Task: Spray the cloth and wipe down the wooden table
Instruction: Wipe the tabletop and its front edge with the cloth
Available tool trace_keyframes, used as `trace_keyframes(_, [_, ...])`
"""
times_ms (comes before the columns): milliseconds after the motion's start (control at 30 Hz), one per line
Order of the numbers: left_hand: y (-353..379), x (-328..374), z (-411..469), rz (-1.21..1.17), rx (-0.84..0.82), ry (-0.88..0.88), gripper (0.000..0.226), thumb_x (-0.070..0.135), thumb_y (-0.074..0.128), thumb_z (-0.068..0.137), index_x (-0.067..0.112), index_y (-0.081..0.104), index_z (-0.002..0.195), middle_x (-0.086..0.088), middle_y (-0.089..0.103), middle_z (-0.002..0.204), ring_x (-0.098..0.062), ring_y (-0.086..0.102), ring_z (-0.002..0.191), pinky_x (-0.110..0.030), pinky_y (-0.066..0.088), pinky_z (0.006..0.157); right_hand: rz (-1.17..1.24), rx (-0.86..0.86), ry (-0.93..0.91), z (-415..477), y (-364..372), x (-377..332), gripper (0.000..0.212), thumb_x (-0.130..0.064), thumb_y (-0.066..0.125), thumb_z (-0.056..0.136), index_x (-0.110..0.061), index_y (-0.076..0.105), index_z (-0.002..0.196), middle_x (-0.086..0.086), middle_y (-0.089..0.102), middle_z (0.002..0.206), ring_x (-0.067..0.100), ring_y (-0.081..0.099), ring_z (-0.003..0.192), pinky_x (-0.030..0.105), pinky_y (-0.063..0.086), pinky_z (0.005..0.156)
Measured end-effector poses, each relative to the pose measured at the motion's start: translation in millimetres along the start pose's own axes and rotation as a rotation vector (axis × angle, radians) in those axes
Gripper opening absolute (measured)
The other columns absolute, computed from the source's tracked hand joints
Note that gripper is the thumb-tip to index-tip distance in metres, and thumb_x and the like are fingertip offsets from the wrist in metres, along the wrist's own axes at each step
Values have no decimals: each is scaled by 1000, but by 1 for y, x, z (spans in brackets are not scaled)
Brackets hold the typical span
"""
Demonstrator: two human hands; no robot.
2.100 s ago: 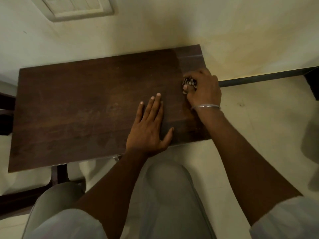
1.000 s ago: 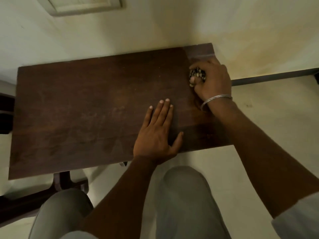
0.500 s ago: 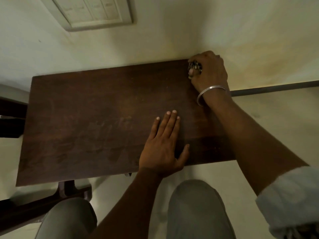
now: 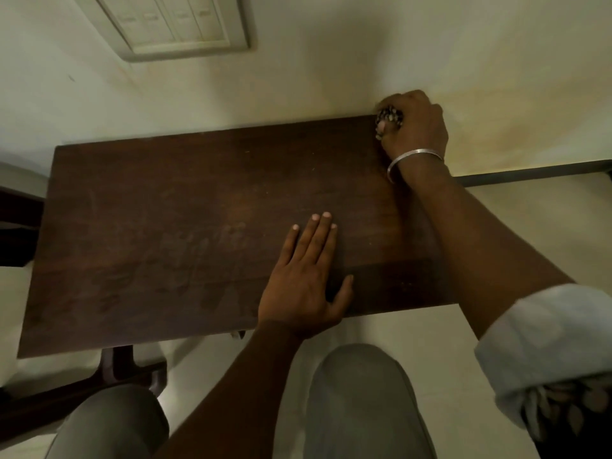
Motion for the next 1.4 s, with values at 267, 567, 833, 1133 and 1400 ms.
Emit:
trace_keyframes(267, [0,-1,1,6,16,1,78,56,35,99,7,23,160,-10,14,169,-19,5,158,-47,12,127,15,10,-19,-11,-5,19,32,-16,56,82,-31,67,107,-2,58,120,31,52,107,28,38,76])
trace_keyframes(567, [1,-1,1,13,40,8,78,54,36,100,6,24,159,-11,16,169,-20,8,157,-47,13,127,47,-34,-93,-16,-15,23,35,-18,54,73,-27,69,104,6,61,114,34,58,104,41,51,85])
trace_keyframes(833, [0,-3,2,17,67,11,77,53,37,98,5,29,158,-12,21,168,-23,13,157,-46,11,127,38,-115,-101,6,-21,31,36,-17,66,69,-24,73,103,10,66,112,28,61,107,29,46,92])
trace_keyframes(1133, [1,-4,2,38,108,20,77,51,39,97,4,31,157,-12,23,167,-23,16,156,-46,13,127,87,-112,-139,-66,-35,37,32,-11,70,70,-25,73,99,5,64,110,25,63,102,31,50,90])
trace_keyframes(1400, [-1,-4,2,35,129,23,75,50,39,98,5,30,157,-11,22,167,-22,15,156,-43,9,128,59,-119,-123,-95,-34,35,33,-9,66,74,-27,71,101,4,62,111,29,60,100,30,50,85])
Point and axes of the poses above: each hand's wrist, its own z-axis towards the middle knuckle, its own y-axis out of the palm, x = y × z, the point moved 8 cm from there along z, towards the middle knuckle
